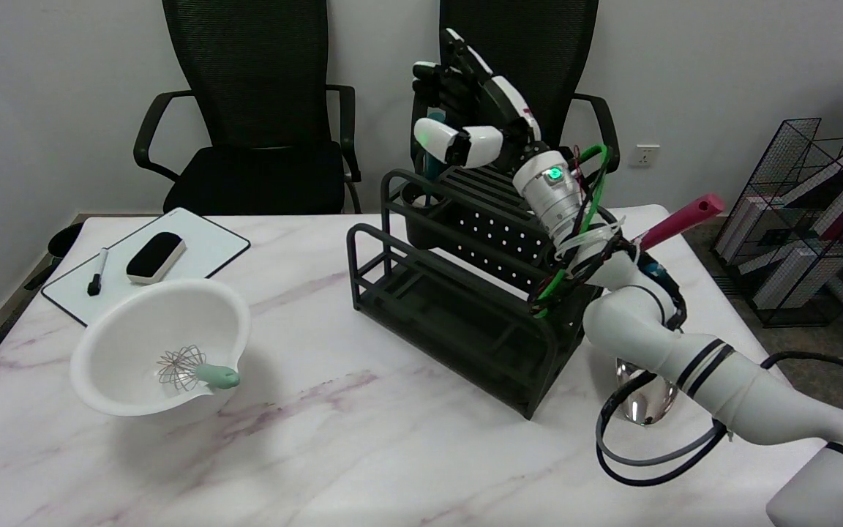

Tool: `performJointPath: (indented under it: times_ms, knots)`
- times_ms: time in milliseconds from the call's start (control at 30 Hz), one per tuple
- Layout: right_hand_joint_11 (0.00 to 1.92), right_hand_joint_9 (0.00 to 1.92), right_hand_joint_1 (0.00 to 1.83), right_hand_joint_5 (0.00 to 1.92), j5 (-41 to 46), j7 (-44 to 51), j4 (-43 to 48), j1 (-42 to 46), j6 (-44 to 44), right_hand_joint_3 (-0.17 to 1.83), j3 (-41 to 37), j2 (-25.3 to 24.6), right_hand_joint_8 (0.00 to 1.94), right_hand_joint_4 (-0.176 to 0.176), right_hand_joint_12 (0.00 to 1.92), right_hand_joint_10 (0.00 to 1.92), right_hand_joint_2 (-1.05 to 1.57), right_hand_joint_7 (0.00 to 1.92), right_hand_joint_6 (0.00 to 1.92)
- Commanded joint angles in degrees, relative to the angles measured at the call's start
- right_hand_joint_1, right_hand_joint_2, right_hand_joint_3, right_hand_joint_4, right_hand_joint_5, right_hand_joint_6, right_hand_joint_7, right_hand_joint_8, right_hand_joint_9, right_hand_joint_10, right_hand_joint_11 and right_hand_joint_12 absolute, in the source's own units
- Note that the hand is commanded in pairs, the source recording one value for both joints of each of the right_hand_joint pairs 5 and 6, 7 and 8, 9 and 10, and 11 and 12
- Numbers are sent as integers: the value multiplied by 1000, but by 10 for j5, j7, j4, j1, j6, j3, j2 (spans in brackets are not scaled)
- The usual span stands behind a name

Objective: Pick up the blue sponge bottle brush.

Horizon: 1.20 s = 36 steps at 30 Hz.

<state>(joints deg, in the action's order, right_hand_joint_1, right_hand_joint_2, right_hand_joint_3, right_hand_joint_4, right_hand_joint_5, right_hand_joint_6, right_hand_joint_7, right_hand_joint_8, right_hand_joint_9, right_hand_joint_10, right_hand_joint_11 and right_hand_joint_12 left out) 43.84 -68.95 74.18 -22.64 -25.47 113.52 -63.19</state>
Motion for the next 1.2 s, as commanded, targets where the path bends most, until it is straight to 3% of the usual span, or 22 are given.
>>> performJointPath:
  times_ms: [33,333,700,967,1200]
  knots:
    - [318,443,1138,31,3,105,26,-27,145,1327,-25,-7,421,0,318,443,48,421,31]
    - [161,452,1118,11,-2,110,64,-20,252,1358,-63,-5,434,0,161,452,92,434,11]
    - [165,468,1111,16,-2,110,28,-26,230,1354,-59,-7,451,0,165,468,115,451,16]
    - [343,497,1118,180,-1,110,25,-28,197,1296,-47,-20,461,0,343,497,238,461,180]
    - [365,506,1124,243,5,105,17,-25,190,1309,-34,-21,463,0,365,506,270,463,243]
